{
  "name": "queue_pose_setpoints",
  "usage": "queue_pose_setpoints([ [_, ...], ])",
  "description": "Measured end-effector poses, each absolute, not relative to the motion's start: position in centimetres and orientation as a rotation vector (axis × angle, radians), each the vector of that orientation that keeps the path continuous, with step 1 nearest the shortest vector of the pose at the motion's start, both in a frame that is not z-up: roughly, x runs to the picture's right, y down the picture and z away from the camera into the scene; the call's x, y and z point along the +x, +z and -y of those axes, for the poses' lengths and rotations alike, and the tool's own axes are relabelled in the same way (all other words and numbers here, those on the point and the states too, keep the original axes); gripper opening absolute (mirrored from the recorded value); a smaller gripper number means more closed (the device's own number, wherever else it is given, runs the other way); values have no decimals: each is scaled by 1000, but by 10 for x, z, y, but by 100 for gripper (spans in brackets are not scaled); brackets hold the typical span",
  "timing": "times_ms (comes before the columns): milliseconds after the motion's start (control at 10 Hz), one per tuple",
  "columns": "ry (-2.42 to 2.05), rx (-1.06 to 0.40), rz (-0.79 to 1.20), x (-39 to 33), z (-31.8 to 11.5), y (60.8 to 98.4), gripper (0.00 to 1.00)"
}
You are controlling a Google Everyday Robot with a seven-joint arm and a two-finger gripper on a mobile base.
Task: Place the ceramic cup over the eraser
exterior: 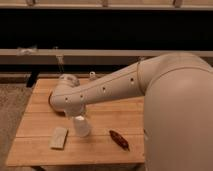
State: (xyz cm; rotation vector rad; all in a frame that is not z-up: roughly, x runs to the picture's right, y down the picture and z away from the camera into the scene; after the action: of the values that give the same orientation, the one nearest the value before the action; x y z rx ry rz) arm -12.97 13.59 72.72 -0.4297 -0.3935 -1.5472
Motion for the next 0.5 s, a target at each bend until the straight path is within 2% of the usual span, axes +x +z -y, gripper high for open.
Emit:
queue_pose_setpoints([
  [500,-1443,-454,435,-103,-112,725,80],
])
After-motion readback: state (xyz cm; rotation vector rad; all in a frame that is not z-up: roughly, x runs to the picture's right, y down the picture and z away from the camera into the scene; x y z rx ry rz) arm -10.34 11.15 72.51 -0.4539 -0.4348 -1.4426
